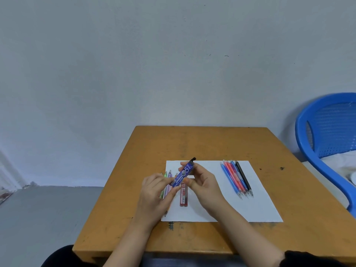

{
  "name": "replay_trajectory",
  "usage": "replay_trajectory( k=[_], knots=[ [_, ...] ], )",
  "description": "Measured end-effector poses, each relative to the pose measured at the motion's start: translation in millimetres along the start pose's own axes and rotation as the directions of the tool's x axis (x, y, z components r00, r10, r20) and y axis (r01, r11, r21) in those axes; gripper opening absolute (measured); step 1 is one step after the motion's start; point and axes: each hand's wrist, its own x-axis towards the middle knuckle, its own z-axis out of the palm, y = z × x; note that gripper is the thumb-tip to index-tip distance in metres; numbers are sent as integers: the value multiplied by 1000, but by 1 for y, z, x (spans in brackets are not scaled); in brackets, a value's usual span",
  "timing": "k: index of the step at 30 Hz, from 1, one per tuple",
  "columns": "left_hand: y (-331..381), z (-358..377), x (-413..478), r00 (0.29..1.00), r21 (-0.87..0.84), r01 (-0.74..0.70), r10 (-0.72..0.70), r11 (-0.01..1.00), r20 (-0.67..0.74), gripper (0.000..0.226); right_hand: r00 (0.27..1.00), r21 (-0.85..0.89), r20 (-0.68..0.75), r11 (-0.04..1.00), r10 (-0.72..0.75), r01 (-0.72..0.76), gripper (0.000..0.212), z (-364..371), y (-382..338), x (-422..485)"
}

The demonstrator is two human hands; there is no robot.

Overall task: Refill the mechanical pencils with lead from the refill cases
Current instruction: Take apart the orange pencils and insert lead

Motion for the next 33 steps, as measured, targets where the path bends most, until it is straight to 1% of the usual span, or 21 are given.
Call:
replay_trajectory(
  k=[2, 5, 7, 8, 9, 10, 11, 12, 13, 15, 16, 17, 18, 19, 21, 24, 25, 26, 29, 31, 33],
  knots=[
    [1, 0, 1, 1000, -7, -4, 4, 1000, -6, 41, 1000, 4, 2, 1000, 4, -4, 37, 3, 0, -2],
    [8, -1, 3, 1000, -71, 28, -28, 997, 9, 44, 998, 38, -56, 998, -39, 41, 36, 0, -4, -2],
    [20, -6, 7, 988, -206, 153, -145, 967, 56, 40, 990, -16, -107, 995, -95, 94, 38, -5, -8, 0],
    [27, -9, 8, 967, -287, 255, -237, 923, 97, 37, 982, -91, -124, 987, -142, 132, 40, -9, -9, 1],
    [34, -10, 9, 930, -374, 368, -334, 851, 154, 35, 971, -194, -128, 965, -204, 177, 42, -13, -9, 3],
    [41, -11, 11, 879, -462, 476, -423, 748, 221, 34, 957, -301, -114, 927, -266, 222, 44, -18, -9, 5],
    [48, -12, 13, 819, -548, 567, -494, 615, 293, 34, 943, -392, -90, 882, -320, 262, 45, -23, -7, 7],
    [52, -12, 16, 753, -624, 635, -547, 456, 366, 35, 930, -465, -59, 835, -362, 295, 46, -29, -5, 9],
    [56, -11, 19, 675, -686, 682, -580, 255, 456, 38, 917, -526, -26, 785, -399, 327, 46, -34, -2, 11],
    [60, -10, 23, 519, -710, 677, -560, -191, 646, 56, 879, -614, 45, 681, -475, 399, 51, -44, 6, 15],
    [61, -12, 23, 466, -677, 641, -518, -362, 718, 64, 861, -649, 74, 631, -504, 425, 54, -49, 10, 17],
    [60, -13, 22, 432, -633, 600, -468, -489, 771, 69, 845, -683, 95, 583, -527, 440, 56, -54, 14, 19],
    [59, -13, 21, 413, -596, 559, -430, -576, 803, 74, 830, -719, 114, 532, -546, 448, 58, -58, 19, 21],
    [56, -13, 20, 407, -572, 520, -404, -635, 819, 78, 821, -753, 136, 481, -555, 450, 61, -62, 23, 23],
    [52, -13, 19, 417, -550, 465, -377, -693, 827, 84, 820, -783, 175, 429, -545, 452, 71, -67, 28, 25],
    [45, -11, 18, 436, -533, 402, -356, -744, 826, 88, 827, -758, 168, 465, -537, 456, 78, -70, 36, 21],
    [44, -10, 18, 441, -526, 388, -349, -757, 827, 89, 827, -751, 163, 476, -537, 457, 76, -70, 39, 20],
    [41, -10, 17, 448, -522, 381, -342, -763, 826, 90, 820, -758, 170, 459, -546, 463, 71, -70, 41, 19],
    [35, -9, 14, 499, -521, 401, -297, -754, 814, 94, 769, -836, 234, 281, -594, 471, 44, -71, 48, 20],
    [33, -10, 13, 532, -520, 422, -262, -742, 805, 98, 760, -849, 253, 239, -598, 470, 39, -71, 51, 21],
    [32, -9, 12, 538, -516, 441, -244, -734, 807, 98, 755, -850, 252, 235, -605, 471, 39, -73, 52, 21]
  ],
)
